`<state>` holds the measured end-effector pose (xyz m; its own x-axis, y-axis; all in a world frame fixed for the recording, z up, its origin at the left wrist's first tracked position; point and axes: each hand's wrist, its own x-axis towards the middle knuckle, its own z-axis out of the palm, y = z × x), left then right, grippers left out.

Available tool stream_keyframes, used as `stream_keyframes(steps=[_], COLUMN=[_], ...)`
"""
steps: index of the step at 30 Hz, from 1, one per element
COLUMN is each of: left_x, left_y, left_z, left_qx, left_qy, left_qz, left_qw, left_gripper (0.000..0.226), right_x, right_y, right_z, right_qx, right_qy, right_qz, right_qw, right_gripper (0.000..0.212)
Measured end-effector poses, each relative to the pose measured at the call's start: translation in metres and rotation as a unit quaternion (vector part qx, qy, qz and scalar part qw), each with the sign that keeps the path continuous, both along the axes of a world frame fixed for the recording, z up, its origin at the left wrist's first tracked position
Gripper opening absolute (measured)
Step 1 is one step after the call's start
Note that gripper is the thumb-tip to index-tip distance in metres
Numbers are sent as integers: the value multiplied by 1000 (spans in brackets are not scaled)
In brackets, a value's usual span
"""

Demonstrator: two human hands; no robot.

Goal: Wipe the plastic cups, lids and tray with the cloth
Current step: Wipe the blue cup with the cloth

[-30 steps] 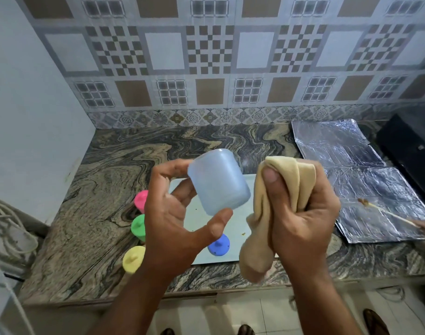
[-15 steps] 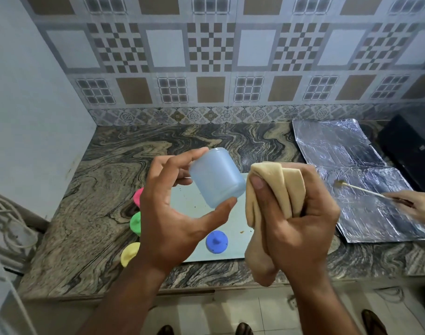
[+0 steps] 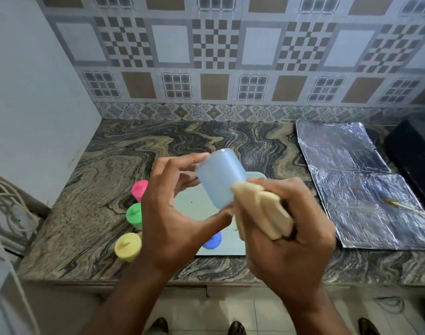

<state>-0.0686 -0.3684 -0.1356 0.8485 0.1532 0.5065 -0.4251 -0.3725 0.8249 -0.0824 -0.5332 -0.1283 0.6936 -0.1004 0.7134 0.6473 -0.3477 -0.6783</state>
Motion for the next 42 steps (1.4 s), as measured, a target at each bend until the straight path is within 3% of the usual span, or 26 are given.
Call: stream_keyframes(steps=[3, 7, 13, 17, 24, 30, 38, 42], left_x=[-4, -8, -9, -12, -24, -27, -26, -26], left_y=[-8, -14, -15, -14, -24, -29, -26, -23], left_z=[-5, -9, -6, -3, -5, -4, -8, -10], left_qx=[-118, -159, -123, -81, -168, -195, -220, -219], left_qy=[8, 13, 31, 13, 21, 54, 26, 39], left_qz=[-57, -92, -50, -40, -93, -77, -110, -111], left_qw=[991, 983, 991, 996, 981, 976, 969, 969], left_gripper=[73, 72, 75, 75, 75, 69, 75, 74], right_x=[-2, 0, 4, 5, 24, 23, 4, -1], right_y=[-4, -10, -20, -22, -27, -35, -33, -28], right_z=[-1, -9, -13, -6, 16, -1, 3, 10], right_qx=[92, 122, 37, 75, 158, 190, 198, 191], right_qy=[18, 48, 42, 67, 121, 177, 167, 138], right_qz=[3, 47, 52, 66, 122, 74, 113, 118], right_qw=[996, 990, 997, 993, 972, 963, 959, 965], right_gripper=[13, 13, 12, 10, 13, 22, 6, 12])
